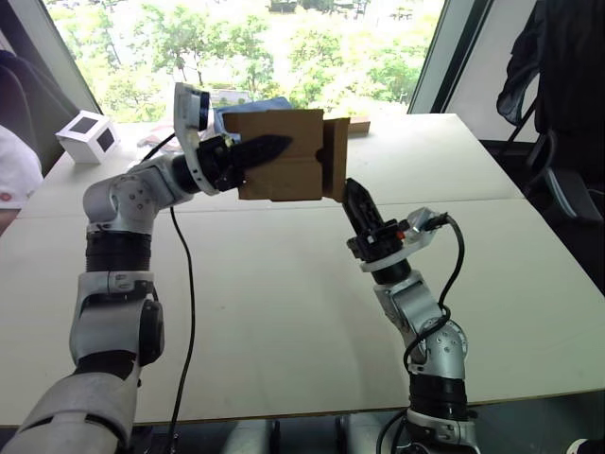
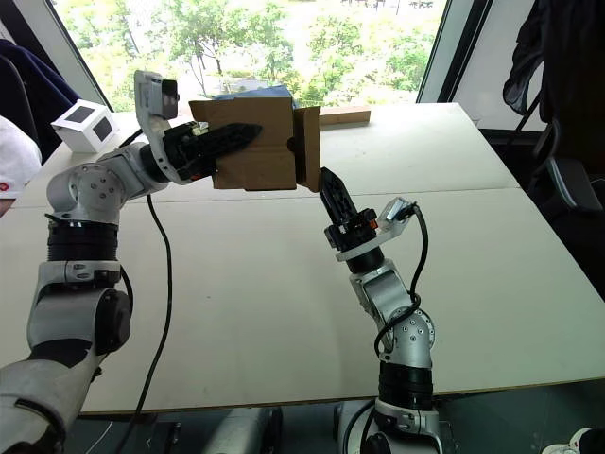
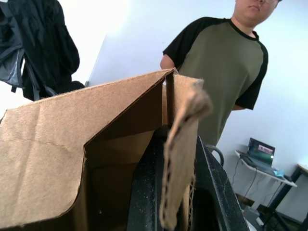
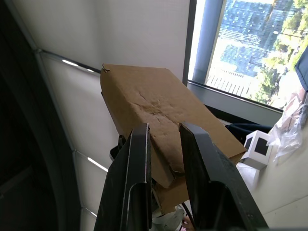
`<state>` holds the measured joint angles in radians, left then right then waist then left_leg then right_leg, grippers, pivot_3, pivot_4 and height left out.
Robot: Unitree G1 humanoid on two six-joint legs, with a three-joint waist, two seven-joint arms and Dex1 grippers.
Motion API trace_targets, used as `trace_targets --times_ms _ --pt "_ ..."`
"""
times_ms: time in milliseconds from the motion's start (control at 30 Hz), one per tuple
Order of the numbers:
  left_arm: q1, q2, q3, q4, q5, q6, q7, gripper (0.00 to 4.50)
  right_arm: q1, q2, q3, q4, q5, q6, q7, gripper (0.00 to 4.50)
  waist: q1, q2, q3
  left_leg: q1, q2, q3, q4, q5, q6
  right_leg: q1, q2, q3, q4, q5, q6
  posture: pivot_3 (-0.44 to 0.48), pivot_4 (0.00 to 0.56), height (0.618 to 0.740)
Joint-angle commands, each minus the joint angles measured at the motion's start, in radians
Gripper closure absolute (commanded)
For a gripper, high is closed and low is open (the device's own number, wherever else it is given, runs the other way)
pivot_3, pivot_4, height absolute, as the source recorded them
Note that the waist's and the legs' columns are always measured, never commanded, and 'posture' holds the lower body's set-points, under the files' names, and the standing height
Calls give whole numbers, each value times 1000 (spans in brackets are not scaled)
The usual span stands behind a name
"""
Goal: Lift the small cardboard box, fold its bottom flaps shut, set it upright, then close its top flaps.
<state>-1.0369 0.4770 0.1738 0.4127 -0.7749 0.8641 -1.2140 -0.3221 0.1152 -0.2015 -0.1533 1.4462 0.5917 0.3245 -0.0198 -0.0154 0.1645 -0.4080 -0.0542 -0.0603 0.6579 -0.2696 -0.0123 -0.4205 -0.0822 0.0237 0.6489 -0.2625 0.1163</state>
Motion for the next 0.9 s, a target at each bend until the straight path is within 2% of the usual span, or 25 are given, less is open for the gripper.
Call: trace_targets --times_ms 33,767,800,867,900 --pt "-38 8 14 -12 -6 -7 2 4500 -16 34 15 -38 24 -6 10 3544 0 0 0 0 0 0 0 0 0 0 0 0 0 0 0 0 150 740" --pt "-23 8 28 2 10 -11 28 4500 -26 38 12 -15 23 -42 -17 3544 0 0 0 0 0 0 0 0 0 0 0 0 0 0 0 0 150 740" --pt "-22 7 27 2 10 -12 27 4500 -26 39 12 -16 20 -45 -17 3047 0 0 0 0 0 0 0 0 0 0 0 0 0 0 0 0 150 740" --pt "-20 6 27 2 9 -13 28 4500 -27 40 12 -16 10 -52 -19 2487 -1 0 0 0 0 0 0 0 0 0 0 0 0 0 0 0 150 740" --pt "-20 5 28 2 8 -12 29 4500 -28 41 12 -14 7 -54 -20 2015 0 0 0 0 0 0 0 0 0 0 0 0 0 0 0 0 150 740"
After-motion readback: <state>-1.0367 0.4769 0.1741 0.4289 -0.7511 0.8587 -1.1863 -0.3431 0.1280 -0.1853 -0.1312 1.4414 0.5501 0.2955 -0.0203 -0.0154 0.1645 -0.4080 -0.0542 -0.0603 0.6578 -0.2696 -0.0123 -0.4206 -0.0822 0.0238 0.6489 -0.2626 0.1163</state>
